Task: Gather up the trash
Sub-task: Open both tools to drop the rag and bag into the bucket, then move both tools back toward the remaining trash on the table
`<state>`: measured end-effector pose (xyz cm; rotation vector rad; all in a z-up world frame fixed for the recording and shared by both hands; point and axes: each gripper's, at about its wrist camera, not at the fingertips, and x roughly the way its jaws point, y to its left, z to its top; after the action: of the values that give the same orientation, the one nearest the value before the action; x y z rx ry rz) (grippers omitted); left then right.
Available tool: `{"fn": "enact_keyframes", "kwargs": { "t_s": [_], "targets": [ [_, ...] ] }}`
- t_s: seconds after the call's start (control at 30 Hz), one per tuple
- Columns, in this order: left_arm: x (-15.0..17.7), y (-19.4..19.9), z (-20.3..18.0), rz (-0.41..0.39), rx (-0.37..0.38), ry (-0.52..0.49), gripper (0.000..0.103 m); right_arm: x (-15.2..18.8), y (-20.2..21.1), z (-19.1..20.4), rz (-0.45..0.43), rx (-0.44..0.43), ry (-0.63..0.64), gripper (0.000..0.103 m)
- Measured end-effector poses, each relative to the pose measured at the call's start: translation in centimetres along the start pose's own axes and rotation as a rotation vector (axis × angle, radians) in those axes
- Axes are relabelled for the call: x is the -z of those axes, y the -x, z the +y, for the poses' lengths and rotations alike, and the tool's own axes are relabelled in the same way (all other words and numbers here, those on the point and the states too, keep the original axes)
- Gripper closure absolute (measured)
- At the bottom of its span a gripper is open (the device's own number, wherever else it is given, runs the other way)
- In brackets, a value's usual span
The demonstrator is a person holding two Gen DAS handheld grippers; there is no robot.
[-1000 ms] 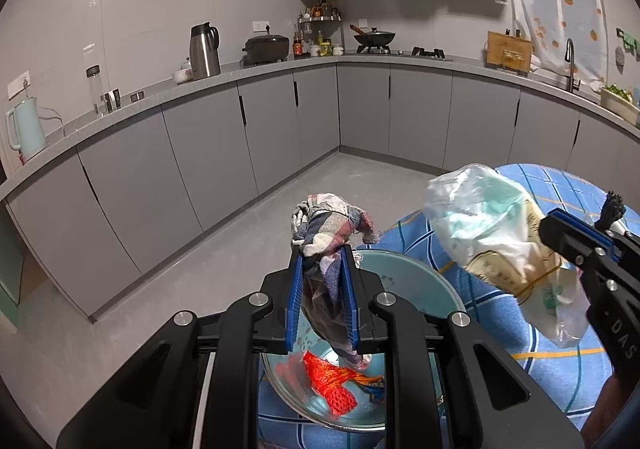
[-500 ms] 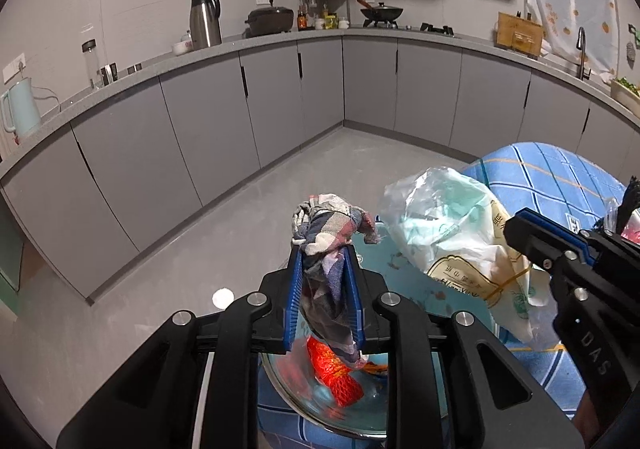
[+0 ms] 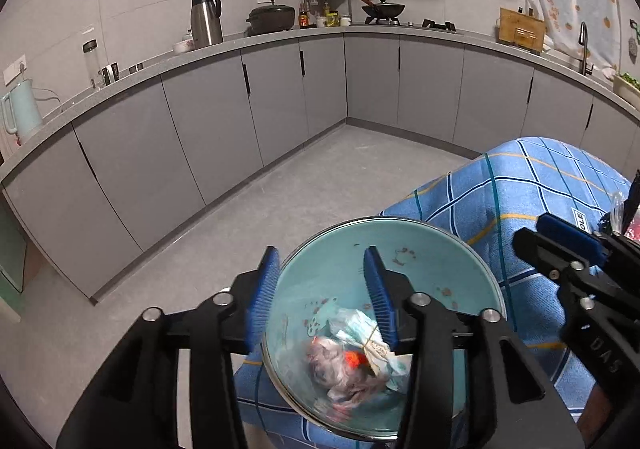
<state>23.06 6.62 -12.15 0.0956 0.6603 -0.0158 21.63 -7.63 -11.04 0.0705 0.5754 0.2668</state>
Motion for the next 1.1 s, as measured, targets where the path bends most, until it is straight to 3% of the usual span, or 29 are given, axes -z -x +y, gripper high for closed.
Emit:
{"fn": "enact_keyframes", "kwargs": {
  "t_s": [0.5, 1.1],
  "targets": [
    [0.2, 1.8, -1.3, -0.020, 0.002, -0.040, 0.041, 1.1, 4.0, -1.7, -0.031, 0.047, -0.023, 0.061],
    [0.5, 4.5, -6.6, -0.041, 0.046, -0.138, 0.025, 3.2, 10.0, -5.5, -0.078, 0.142, -0.055, 0.054]
  ]
}}
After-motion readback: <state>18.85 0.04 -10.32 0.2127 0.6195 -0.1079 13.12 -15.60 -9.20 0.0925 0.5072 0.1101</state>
